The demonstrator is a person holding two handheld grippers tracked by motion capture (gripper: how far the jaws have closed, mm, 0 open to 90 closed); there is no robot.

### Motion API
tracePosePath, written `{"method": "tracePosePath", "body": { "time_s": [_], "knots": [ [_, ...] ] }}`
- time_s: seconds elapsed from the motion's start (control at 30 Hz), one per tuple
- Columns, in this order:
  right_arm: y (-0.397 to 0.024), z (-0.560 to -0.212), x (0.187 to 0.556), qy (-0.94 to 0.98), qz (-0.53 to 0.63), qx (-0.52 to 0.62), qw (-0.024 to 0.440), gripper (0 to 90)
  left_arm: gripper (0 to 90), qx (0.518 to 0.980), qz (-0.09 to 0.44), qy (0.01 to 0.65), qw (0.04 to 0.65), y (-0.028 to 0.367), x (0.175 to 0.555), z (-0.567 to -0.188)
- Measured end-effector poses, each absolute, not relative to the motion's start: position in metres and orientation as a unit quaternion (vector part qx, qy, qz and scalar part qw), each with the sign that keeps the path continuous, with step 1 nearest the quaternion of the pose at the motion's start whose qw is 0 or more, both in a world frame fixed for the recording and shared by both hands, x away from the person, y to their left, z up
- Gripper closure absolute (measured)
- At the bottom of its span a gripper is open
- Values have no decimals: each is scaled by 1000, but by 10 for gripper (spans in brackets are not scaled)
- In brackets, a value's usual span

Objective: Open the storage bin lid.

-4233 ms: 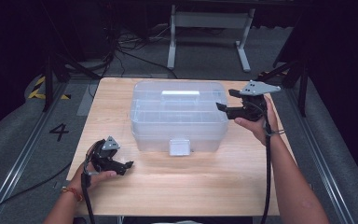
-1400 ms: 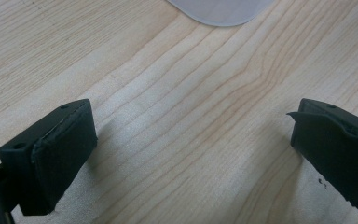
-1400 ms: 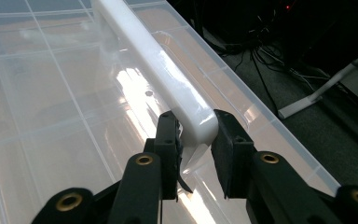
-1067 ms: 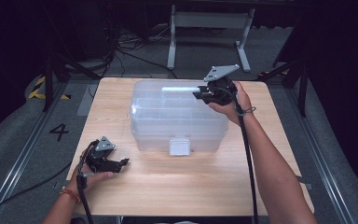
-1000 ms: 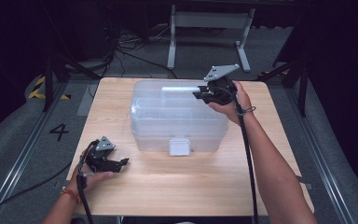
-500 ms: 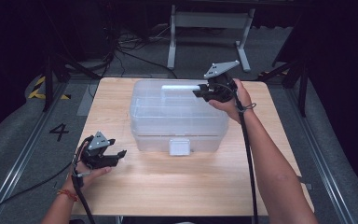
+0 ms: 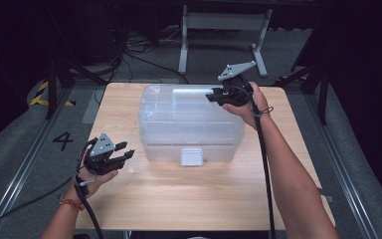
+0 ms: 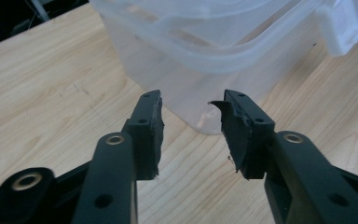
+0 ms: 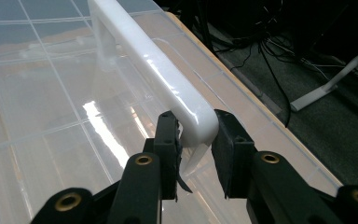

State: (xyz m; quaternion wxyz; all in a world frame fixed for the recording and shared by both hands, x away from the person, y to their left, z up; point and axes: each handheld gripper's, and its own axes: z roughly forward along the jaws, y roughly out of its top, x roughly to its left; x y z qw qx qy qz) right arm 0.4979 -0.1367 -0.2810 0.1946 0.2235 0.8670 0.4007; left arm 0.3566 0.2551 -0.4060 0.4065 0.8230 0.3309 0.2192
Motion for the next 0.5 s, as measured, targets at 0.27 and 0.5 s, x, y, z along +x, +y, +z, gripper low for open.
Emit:
{"method": "tracePosePath", "body": {
  "time_s": [0.27, 0.5],
  "knots": [
    [-136, -280, 499, 868, 398, 224, 195, 724, 747, 826, 226, 316, 409, 243, 357, -396],
    [-136, -279, 499, 869, 395, 223, 197, 723, 796, 819, 217, 318, 425, 240, 363, -394]
  ]
}}
